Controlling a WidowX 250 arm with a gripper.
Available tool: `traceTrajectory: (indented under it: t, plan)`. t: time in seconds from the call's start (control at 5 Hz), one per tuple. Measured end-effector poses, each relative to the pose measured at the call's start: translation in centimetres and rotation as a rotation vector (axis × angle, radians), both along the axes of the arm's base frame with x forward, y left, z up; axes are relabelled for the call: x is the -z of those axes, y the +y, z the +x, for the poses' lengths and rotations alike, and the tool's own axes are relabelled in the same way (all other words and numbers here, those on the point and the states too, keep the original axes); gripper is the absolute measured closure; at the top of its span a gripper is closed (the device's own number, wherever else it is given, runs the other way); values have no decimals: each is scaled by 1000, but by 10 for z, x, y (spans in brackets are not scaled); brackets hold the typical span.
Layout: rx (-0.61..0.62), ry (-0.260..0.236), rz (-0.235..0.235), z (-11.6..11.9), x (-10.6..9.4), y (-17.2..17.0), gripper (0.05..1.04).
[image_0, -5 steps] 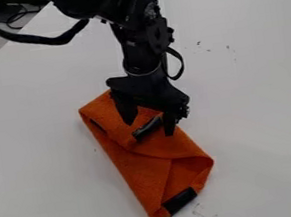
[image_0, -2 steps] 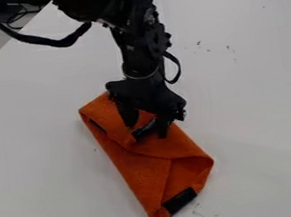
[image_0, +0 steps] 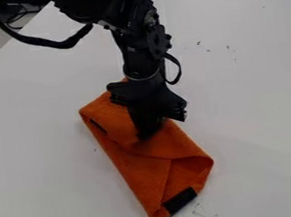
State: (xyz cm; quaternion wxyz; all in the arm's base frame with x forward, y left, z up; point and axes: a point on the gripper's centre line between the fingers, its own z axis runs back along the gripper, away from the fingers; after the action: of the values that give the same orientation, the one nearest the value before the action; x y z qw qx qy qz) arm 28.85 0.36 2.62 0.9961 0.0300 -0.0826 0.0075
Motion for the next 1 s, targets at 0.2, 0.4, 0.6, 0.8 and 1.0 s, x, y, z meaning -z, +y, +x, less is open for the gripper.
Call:
traceTrajectory:
  t: [0.2, 0.4, 0.6, 0.8, 1.0]
  plan:
    - [-7, 9, 12, -1, 0, 2, 1024]
    - [-4, 5, 37, 1, -10, 3, 1031]
    - [2, -54, 67, 14, -36, 6, 1031]
    - [15, -101, 69, 30, -54, 10, 1031]
    - [-18, -150, 45, 46, -60, 39, 1009]
